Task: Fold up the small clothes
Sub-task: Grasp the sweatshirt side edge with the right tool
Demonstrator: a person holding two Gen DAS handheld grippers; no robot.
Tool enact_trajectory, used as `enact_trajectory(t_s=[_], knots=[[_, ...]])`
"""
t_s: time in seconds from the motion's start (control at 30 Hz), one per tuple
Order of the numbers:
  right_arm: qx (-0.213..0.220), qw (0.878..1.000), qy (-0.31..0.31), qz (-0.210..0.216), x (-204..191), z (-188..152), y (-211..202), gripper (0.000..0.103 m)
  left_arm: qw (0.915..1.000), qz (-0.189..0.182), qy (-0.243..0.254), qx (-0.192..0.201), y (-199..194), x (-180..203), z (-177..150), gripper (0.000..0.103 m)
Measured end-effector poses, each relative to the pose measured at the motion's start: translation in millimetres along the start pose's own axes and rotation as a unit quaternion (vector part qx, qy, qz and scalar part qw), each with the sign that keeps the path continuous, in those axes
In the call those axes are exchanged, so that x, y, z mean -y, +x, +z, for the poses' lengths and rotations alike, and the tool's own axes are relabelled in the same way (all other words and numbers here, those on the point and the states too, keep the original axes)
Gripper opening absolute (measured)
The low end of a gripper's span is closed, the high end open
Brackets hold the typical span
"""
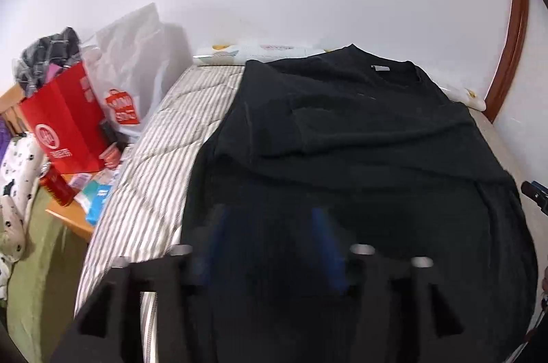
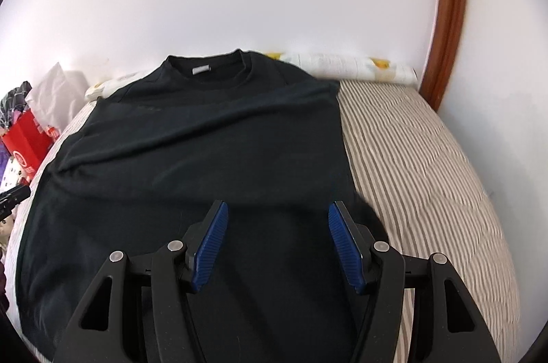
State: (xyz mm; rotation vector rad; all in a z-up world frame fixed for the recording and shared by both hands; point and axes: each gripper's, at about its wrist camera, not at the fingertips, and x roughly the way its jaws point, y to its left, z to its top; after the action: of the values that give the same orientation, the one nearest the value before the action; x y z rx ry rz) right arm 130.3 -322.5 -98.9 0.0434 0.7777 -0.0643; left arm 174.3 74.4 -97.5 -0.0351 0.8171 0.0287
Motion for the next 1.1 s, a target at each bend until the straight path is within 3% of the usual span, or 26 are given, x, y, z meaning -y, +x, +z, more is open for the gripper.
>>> enact_trajectory(t_s=[0.2,0.43,0.7,0.93,1.1], knots=[[-0.023,0.999,-0.015,-0.037,10,-32,-11,0.060,0.9997,-0.017,-0.013,-0.008,-14,-9,-32,0.058],[-0.013,0.998,-0.005,-0.055,27,-60,-26,0.060,0.9987,-0.025,-0.027,-0.034,-20,-23,-57,0.058],[-0.039,0.997,0.030,-0.054,50,-88,-25,0.060,0.9982,-0.025,-0.038,-0.040,-31,-43,-84,0.058],[-0.050,0.996,0.066,-0.044,62,-112,-36,0.060,0.9945,-0.074,-0.060,-0.043,-35,-60,-102,0.058],[-0.057,0.995,0.077,-0.041,70,-128,-36,0.060,0.9933,-0.085,-0.062,-0.047,-33,-59,-112,0.058]])
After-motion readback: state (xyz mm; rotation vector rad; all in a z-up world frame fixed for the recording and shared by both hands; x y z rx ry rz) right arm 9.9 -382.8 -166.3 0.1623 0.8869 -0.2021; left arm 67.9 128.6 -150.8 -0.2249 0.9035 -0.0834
